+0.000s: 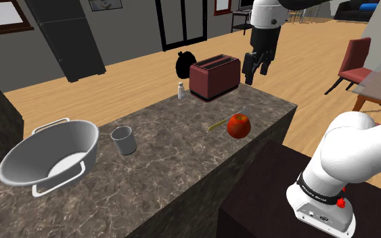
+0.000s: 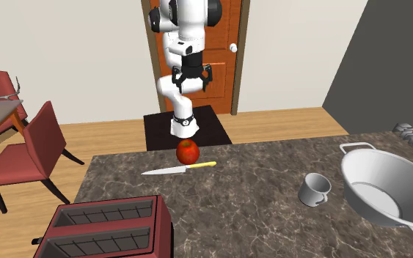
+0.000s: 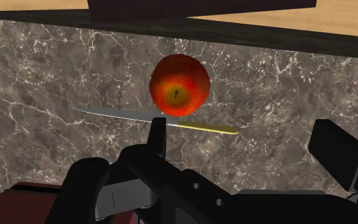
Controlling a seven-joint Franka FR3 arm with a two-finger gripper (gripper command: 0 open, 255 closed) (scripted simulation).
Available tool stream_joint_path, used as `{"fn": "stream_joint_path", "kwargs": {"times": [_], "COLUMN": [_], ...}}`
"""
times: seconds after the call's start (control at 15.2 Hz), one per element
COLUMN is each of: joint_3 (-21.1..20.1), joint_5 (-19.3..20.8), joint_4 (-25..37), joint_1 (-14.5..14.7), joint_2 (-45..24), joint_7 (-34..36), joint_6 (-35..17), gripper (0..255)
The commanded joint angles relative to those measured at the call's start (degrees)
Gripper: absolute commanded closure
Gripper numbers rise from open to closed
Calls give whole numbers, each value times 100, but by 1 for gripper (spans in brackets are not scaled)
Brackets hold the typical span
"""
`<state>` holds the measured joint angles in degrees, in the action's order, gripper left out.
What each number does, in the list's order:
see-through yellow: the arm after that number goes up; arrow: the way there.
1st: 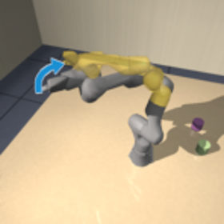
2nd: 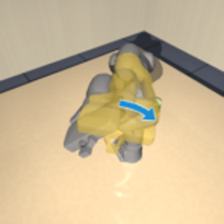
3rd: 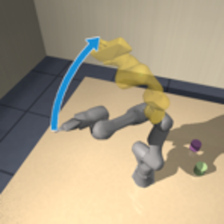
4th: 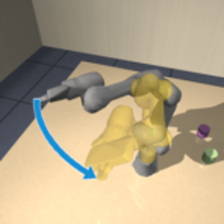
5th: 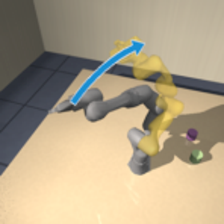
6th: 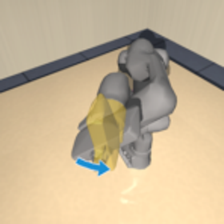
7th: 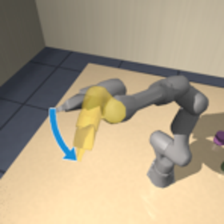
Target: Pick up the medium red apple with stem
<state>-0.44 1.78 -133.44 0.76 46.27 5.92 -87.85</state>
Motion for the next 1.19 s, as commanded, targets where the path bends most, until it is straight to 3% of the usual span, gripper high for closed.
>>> {"fn": "stream_joint_path", "kwargs": {"times": [0.0, 0.46, 0.92, 1.12], "joint_3": [0, 702, 1439, 1471], "joint_5": [0, 128, 134, 141], "joint_4": [0, -1044, -1649, -1824], "joint_1": [0, 97, 255, 255], "joint_2": [0, -272, -1142, -1231], "joint_7": [0, -1016, -2118, -2141], "joint_6": [0, -1358, -2815, -3078], "gripper": [0, 0, 0, 0]}}
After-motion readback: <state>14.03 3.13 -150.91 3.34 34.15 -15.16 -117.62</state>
